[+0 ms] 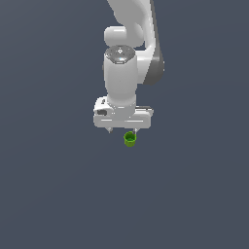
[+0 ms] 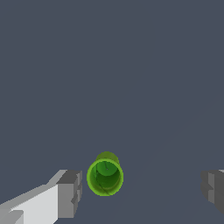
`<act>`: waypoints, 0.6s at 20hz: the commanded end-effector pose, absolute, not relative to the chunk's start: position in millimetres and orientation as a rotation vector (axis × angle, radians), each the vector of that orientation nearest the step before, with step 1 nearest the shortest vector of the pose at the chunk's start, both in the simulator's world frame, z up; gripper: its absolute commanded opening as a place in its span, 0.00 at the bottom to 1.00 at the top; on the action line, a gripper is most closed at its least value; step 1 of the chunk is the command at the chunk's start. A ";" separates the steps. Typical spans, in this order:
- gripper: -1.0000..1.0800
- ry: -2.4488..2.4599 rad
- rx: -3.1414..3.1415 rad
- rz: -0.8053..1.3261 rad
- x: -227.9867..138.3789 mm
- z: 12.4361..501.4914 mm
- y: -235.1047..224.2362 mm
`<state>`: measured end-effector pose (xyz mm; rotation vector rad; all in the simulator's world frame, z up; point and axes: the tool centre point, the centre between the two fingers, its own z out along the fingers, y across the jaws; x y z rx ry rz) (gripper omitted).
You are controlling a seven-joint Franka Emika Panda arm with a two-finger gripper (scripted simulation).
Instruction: Pick up the object and move it to a goal position.
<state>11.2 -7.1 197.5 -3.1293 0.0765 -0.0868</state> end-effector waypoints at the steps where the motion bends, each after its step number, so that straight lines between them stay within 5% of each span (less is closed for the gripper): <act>1: 0.96 0.076 -3.129 -0.087 11.2 197.5 -7.1; 12: 0.96 0.120 -3.147 -0.107 11.8 196.9 -44.5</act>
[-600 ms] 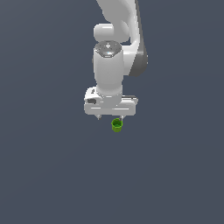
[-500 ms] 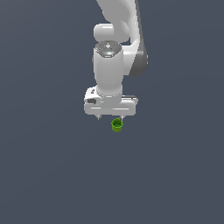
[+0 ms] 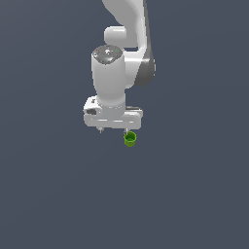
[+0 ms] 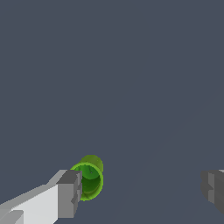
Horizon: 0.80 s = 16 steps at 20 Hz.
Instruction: Pick up the object and move it to a goal position.
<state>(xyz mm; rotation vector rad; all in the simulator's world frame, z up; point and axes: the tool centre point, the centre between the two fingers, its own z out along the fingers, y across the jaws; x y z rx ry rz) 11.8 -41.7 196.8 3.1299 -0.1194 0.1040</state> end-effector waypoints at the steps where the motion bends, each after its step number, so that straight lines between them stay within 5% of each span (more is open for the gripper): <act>1: 0.96 -0.119 3.128 0.106 11.9 197.0 -44.2; 16: 0.96 -0.341 3.122 0.093 7.4 184.5 -32.7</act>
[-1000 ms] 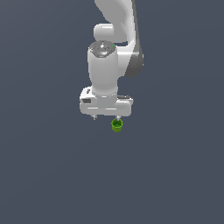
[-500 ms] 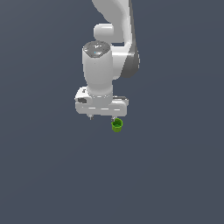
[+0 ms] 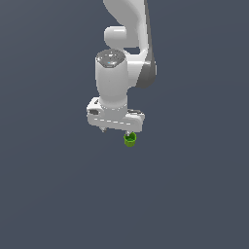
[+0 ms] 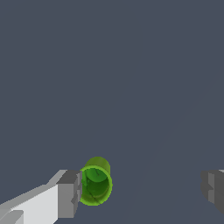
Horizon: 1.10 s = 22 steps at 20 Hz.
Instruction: Pick up the object and move it to a goal position.
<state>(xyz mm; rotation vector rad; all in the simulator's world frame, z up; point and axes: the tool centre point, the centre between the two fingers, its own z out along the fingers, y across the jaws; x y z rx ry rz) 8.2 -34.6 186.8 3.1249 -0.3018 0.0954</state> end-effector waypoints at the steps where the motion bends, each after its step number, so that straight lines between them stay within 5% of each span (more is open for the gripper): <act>1: 0.96 -0.371 3.120 0.091 6.7 182.9 -31.4; 22: 0.96 -1.153 2.940 0.042 -12.9 140.8 0.9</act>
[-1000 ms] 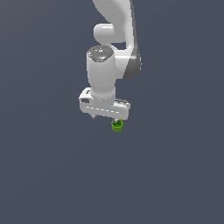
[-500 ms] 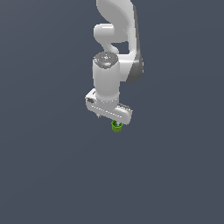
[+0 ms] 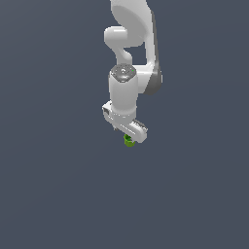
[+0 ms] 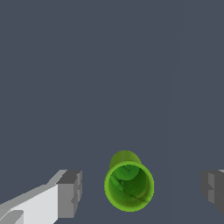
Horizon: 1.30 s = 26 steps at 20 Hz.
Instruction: Pick up the object and move it to a goal position.
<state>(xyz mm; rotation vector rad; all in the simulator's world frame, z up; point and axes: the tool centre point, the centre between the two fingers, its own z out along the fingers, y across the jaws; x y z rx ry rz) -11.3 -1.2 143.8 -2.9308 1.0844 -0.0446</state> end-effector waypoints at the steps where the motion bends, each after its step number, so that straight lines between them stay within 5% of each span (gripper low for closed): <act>1: 0.96 1.178 -2.894 -0.039 -14.0 138.8 2.4; 26: 0.96 1.948 -2.461 -0.002 -40.9 97.0 30.4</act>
